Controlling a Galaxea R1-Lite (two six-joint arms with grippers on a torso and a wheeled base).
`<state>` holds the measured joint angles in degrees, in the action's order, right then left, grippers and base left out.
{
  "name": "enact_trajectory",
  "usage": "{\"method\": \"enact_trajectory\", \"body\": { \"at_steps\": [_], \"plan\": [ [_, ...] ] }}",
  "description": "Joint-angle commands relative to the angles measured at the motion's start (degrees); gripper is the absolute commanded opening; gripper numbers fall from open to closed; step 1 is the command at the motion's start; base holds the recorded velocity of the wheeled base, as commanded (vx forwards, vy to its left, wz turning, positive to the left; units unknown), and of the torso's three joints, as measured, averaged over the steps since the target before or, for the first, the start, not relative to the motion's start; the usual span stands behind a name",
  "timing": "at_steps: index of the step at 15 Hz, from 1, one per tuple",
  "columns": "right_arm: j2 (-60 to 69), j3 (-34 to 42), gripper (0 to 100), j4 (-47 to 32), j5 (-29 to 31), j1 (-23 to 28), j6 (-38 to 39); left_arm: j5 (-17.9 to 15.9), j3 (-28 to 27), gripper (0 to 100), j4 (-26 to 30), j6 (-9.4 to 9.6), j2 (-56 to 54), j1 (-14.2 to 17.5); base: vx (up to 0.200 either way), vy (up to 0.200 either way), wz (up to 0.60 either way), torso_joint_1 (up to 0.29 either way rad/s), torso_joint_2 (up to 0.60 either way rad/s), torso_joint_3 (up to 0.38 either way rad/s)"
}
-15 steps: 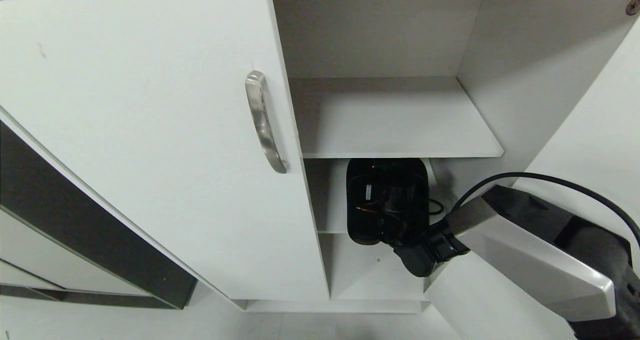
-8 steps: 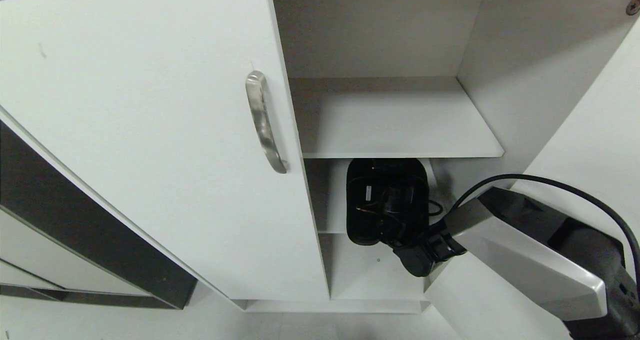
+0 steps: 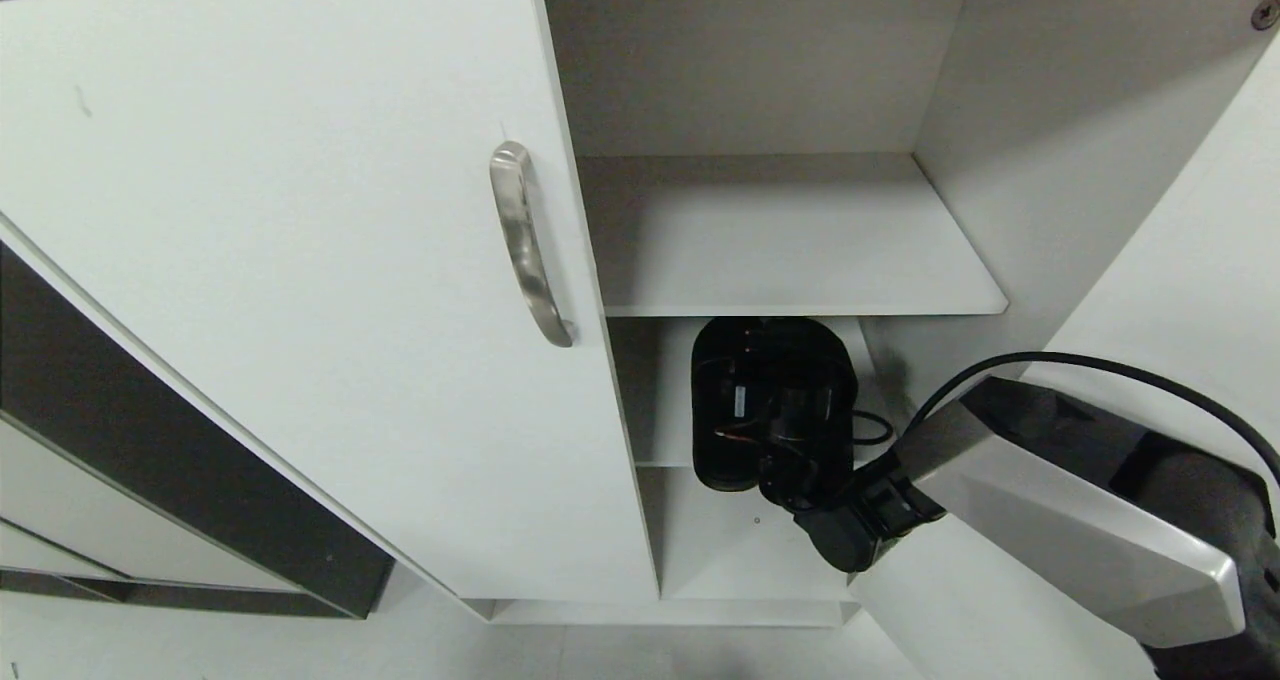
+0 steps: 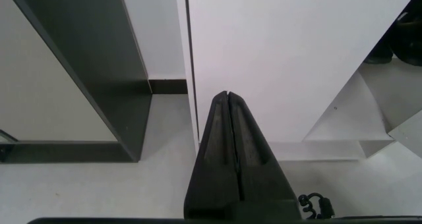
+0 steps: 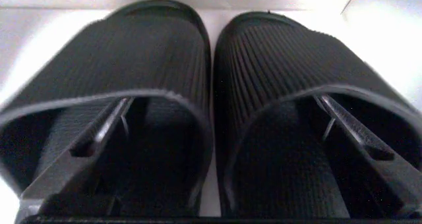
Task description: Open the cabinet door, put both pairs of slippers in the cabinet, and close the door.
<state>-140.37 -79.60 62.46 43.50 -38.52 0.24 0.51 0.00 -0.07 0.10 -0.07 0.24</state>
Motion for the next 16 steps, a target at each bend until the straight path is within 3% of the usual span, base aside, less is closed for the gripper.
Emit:
{"method": "enact_trajectory", "body": {
  "at_steps": [1,8,16],
  "plan": [
    [3.09,3.14,100,1.34,0.36,-0.85,0.02,0.02,0.00,0,-0.01,-0.01,0.07,0.02,0.000,0.000,0.00,0.000,0.00,0.000],
    [14.95,30.91,100,13.91,0.71,-7.27,-0.07,0.02,0.00,0,-0.01,-0.10,0.07,0.02,0.000,0.000,0.00,0.000,0.00,0.000],
    [14.43,34.34,100,16.64,0.63,-8.76,-0.07,-0.16,0.00,0,-0.01,-0.19,0.07,0.02,0.000,0.000,0.00,0.000,0.00,0.000]
  ]
}}
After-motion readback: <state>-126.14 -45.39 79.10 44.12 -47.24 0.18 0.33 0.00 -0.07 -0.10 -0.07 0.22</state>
